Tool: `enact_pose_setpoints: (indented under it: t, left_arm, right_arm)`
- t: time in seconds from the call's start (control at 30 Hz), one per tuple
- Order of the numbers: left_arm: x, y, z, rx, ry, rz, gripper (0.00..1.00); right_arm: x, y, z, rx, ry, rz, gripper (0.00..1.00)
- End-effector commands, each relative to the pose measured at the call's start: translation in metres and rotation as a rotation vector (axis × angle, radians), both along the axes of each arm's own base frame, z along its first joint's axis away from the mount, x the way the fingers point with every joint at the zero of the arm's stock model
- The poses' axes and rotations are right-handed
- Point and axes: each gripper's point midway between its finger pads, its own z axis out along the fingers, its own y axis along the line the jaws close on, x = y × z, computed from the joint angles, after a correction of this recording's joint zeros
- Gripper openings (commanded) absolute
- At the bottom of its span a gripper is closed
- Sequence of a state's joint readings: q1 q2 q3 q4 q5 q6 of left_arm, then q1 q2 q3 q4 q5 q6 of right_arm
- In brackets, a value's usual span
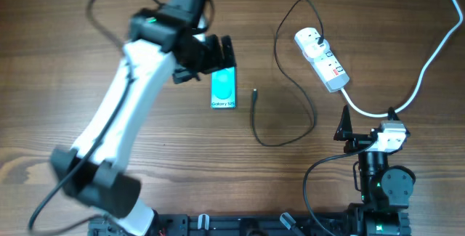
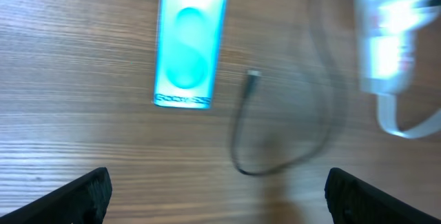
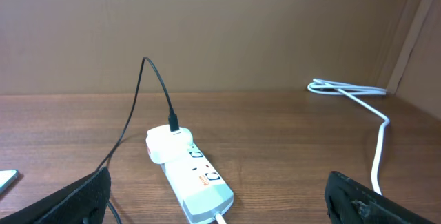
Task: Plug charger to phone and switch on socket
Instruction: 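Move the left gripper over the Galaxy S25 phone, then lower the left gripper and close it on the phone's sides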
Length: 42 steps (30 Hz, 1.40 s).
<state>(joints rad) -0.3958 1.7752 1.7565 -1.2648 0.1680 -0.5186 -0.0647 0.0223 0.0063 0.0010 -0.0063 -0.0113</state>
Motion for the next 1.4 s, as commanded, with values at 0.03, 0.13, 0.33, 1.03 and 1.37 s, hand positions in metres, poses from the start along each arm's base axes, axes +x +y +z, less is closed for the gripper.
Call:
enact_pose_setpoints:
  t: [0.03, 0.13, 0.33, 1.03, 1.37]
  left_arm:
    - [0.019, 0.008, -0.062, 0.252, 0.041, 0.01, 1.0]
    - [0.024, -0.002, -0.082, 0.234, 0.071, 0.0, 1.0]
    - [0.049, -0.015, -0.094, 0.195, -0.035, -0.043, 1.0]
    - [0.03, -0.02, -0.188, 0.259, 0.136, -0.175, 1.0]
    - [0.033, -0.021, -0.192, 0.264, 0.12, -0.223, 1.0]
  right_arm:
    - [0.0, -0.002, 0.002, 0.013, -0.01, -0.01, 0.99]
    - [0.0, -0.002, 0.002, 0.014, -0.01, -0.01, 1.0]
    - [0.0, -0.002, 0.002, 0.013, -0.01, -0.01, 1.0]
    - [0.0, -0.002, 0.002, 0.013, -0.01, -0.01, 1.0]
    - [0.0, -0.002, 0.002, 0.013, -0.01, -0.01, 1.0]
